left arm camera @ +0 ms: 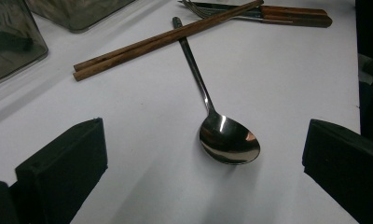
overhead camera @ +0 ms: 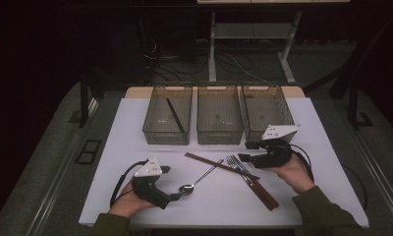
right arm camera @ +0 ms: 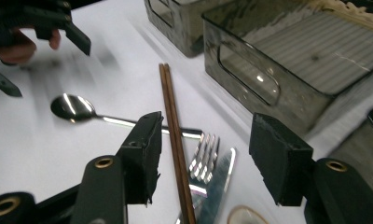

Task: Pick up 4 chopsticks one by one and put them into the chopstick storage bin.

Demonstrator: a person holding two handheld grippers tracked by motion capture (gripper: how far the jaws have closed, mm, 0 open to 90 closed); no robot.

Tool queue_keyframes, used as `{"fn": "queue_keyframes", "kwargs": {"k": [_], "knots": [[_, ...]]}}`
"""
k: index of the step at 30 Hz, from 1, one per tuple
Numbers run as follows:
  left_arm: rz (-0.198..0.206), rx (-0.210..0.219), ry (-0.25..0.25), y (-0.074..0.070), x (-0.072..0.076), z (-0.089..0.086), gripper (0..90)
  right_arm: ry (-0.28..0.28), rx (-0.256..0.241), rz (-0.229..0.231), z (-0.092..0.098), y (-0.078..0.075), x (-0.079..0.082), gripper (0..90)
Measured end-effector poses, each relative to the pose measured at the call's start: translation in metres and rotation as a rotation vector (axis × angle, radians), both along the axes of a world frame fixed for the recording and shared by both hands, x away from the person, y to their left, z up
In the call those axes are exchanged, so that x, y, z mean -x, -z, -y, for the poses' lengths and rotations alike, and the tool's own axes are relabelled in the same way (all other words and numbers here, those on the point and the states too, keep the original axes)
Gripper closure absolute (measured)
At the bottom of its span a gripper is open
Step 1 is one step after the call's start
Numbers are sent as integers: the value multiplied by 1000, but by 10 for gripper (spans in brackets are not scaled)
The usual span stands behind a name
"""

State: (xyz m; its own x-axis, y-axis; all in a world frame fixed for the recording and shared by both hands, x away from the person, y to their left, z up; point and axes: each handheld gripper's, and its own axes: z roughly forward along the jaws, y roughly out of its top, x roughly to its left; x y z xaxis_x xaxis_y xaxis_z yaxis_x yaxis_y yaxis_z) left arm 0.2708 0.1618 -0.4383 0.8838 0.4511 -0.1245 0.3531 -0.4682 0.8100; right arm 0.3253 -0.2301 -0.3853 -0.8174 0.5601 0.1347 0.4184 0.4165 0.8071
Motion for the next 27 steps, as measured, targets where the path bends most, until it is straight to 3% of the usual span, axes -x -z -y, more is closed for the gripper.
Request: {"fn": "queue_keyframes", "kwargs": {"k": [7, 12, 19, 27], "knots": [[-5, 4, -5, 0, 1, 0, 0, -2, 28, -8, 13, 9, 9, 501], [-5, 6, -8, 0, 1, 0, 0, -24, 58, -43, 18, 17, 13, 589], [-3, 4, -8, 0, 1, 0, 0, -61, 85, -60, 10, 23, 10, 723], [-4, 1, -6, 0, 1, 0, 0, -94, 132, -71, -3, 32, 6, 781]]}}
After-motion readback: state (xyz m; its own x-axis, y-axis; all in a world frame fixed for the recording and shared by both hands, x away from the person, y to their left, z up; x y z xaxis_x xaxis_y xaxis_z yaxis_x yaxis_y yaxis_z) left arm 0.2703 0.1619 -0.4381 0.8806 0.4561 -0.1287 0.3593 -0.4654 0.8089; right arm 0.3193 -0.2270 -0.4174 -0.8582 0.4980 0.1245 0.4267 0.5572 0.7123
